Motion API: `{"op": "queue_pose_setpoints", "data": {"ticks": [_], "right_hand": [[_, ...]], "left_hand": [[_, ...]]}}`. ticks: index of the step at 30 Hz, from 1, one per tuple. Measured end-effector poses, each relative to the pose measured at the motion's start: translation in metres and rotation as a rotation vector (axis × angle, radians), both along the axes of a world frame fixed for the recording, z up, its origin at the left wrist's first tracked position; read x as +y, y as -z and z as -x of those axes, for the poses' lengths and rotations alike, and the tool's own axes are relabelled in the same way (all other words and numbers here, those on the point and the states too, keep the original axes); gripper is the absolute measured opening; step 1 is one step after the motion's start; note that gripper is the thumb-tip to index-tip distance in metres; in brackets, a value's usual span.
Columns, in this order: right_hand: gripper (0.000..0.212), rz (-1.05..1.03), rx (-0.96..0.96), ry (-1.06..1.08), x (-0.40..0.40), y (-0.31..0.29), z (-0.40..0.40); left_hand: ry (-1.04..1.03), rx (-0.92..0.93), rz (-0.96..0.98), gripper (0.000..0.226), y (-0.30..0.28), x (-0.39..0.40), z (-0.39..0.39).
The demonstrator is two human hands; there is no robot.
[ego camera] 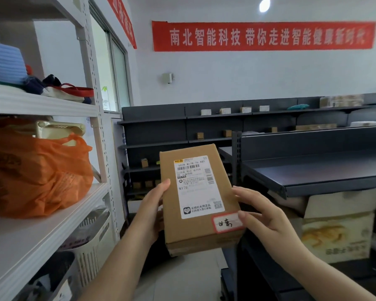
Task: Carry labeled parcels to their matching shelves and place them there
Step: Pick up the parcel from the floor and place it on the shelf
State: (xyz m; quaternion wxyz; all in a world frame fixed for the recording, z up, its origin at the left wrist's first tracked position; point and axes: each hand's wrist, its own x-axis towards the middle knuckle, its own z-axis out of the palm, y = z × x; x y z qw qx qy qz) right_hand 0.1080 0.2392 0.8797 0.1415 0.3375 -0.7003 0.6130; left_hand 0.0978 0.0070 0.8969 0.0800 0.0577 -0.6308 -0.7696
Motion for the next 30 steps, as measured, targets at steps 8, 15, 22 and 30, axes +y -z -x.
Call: {"op": "queue_pose_setpoints", "data": {"ticks": [8,15,22,30], "right_hand": [[0.037,0.053,-0.301,0.105,0.025,0.003,-0.009],[0.027,0.123,-0.428,0.209,0.066,0.006,-0.024],[0.026,0.180,-0.459,0.299,0.078,0.006,-0.025],[0.024,0.233,-0.477,0.371,0.103,0.008,-0.035]], "left_hand": [[0.114,-0.008,0.012,0.060,0.013,0.035,0.006],[0.273,-0.041,-0.010,0.077,0.021,0.083,0.013],[0.316,0.000,-0.017,0.067,0.016,0.103,0.016],[0.392,0.024,-0.005,0.069,0.016,0.132,0.026]]}}
